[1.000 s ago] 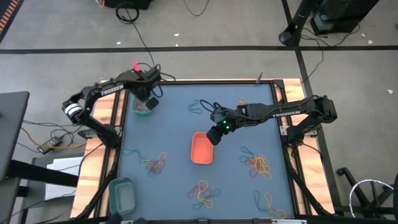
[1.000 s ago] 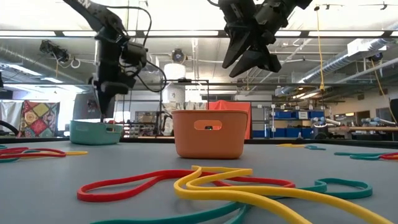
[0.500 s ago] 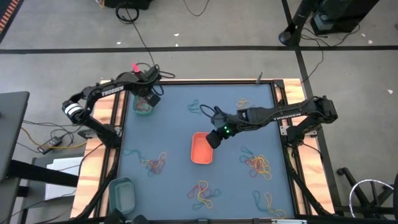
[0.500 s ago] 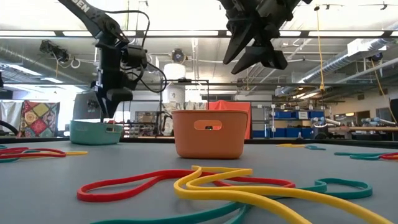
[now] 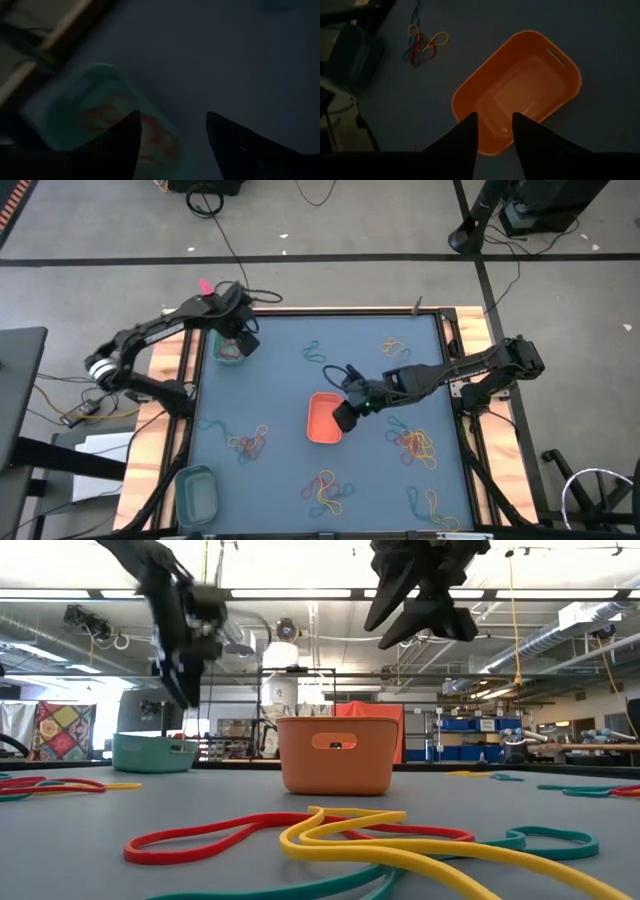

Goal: Sort rubber bands into baskets
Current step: Put the red rubber band into the green bin

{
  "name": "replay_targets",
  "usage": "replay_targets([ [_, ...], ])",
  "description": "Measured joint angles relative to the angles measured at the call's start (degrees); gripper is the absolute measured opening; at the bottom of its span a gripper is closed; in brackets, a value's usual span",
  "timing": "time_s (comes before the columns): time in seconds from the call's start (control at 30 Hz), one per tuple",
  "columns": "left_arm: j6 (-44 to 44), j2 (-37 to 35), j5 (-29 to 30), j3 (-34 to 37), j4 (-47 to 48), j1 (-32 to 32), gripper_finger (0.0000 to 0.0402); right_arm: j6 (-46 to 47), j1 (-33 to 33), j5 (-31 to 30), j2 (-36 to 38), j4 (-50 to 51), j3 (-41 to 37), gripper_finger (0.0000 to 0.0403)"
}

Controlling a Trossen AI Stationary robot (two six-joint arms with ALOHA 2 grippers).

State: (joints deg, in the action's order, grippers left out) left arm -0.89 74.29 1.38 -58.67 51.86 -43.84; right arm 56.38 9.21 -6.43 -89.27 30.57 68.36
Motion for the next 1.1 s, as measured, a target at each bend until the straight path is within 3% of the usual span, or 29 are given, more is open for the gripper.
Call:
replay_targets([
  [0.07,2.74,-4.23,-2.94,0.00,2.14,3.05,0.0215,-2.39,0.11,0.00,0.00,0.07,0.00,0.0133],
  [0.27,16.15,-14.65,-3.23,-0.02,6.97,18.72,0.0189,-8.95,-0.33,-0.18,0.00,0.37,0.00,0.0133],
  [0.43,30.71,-17.79,0.60,1.22,5.86,34.59,0.0178,-13.81,0.09,-0.16,0.00,0.78,0.00,0.0133],
  [0.73,56.30,-16.02,6.54,15.28,-9.91,57.33,0.0176,-17.42,3.88,-2.02,0.00,3.98,0.00,0.0133],
  [0.9,62.84,-11.73,8.51,20.71,-17.72,63.45,0.0176,-17.63,6.78,-4.50,0.00,4.04,0.00,0.0133],
  [1.1,66.00,-4.55,8.19,22.40,-18.66,67.39,0.0176,-17.54,9.22,-8.87,0.00,5.49,0.00,0.0133],
])
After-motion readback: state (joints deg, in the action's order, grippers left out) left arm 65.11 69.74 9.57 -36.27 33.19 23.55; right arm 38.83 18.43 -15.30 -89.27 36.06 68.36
